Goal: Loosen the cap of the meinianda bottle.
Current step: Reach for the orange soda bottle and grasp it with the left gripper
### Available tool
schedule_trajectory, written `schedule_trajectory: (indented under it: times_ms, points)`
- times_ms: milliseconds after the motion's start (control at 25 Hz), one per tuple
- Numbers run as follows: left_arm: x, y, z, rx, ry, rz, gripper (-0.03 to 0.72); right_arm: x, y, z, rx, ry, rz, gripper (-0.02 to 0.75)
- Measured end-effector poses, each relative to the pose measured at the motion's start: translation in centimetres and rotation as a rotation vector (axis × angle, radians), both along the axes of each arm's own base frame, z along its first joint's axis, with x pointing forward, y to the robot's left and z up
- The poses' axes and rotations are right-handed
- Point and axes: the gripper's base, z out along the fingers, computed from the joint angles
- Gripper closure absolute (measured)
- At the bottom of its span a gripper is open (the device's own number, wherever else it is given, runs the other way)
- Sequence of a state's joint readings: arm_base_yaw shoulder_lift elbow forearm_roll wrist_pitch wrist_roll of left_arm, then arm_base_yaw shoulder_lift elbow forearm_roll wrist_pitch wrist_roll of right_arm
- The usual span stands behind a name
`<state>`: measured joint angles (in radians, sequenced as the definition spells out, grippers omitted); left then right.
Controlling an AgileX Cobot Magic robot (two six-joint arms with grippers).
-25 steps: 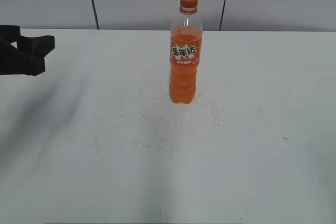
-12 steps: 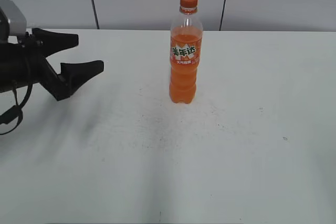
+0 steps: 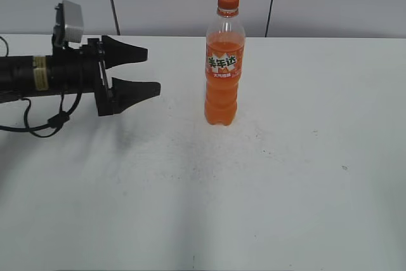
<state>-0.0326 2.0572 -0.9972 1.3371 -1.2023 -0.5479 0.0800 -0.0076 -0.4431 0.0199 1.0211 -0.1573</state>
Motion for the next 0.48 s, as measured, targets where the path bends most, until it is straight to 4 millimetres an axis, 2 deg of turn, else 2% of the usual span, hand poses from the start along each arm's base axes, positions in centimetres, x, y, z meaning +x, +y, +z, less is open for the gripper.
schedule_trajectory:
  times_ms: [320,480]
  points:
    - [4.3,-4.6,-1.5,-0.003,0.004,-0.142,0.078,0.0,0.0,0.0,0.000,0.000,0.000,0.265]
    - [5.4,-7.3,-2.4,-0.017,0.015,-0.193,0.085,0.0,0.0,0.0,0.000,0.000,0.000,0.265]
